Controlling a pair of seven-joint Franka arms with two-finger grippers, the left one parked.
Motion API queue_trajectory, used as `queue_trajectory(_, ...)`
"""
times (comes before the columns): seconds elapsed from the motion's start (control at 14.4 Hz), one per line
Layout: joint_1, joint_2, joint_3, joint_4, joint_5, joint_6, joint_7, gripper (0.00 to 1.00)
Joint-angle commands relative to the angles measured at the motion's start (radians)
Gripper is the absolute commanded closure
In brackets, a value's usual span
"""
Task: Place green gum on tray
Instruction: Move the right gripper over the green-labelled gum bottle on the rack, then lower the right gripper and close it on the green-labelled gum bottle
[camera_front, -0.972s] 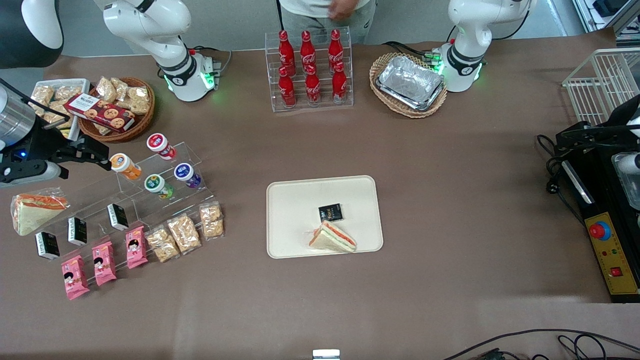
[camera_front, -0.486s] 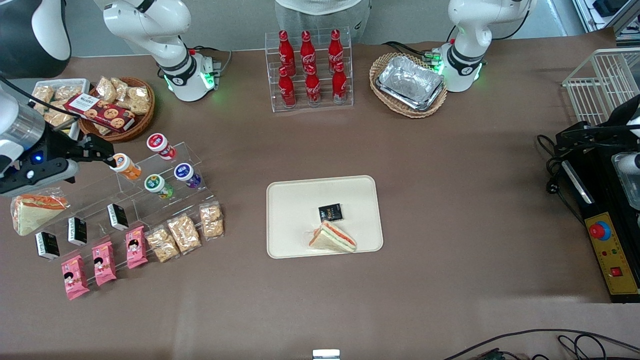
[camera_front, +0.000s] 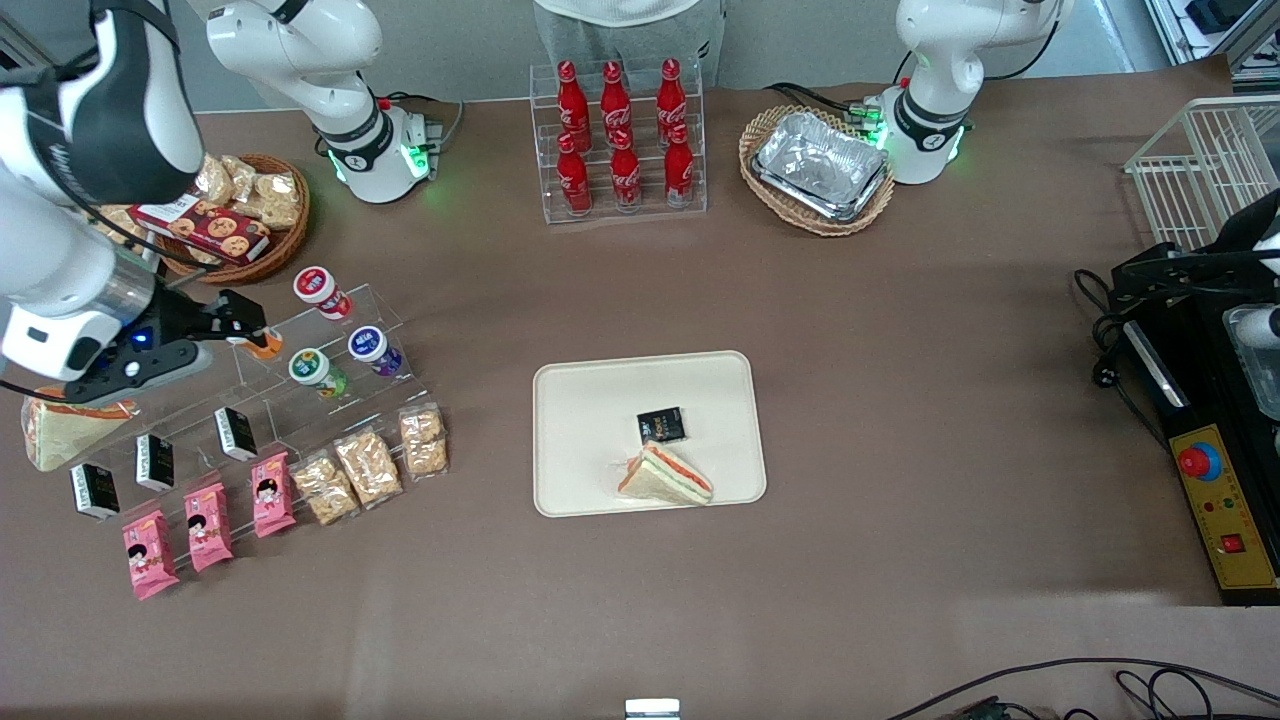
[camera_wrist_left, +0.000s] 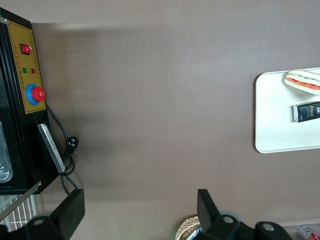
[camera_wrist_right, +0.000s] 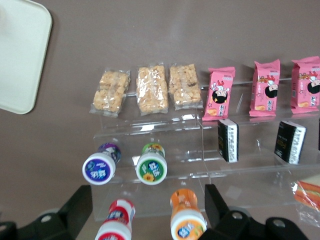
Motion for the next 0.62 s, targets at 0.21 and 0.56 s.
queue_trajectory(0.21, 0.004, -0.132, 0.000, -0.371, -0.015, 0.311, -0.007, 0.00)
queue_trajectory(0.56, 0.004, -0.112, 0.000, -0.472, -0.015, 0.459, -0.002, 0.00)
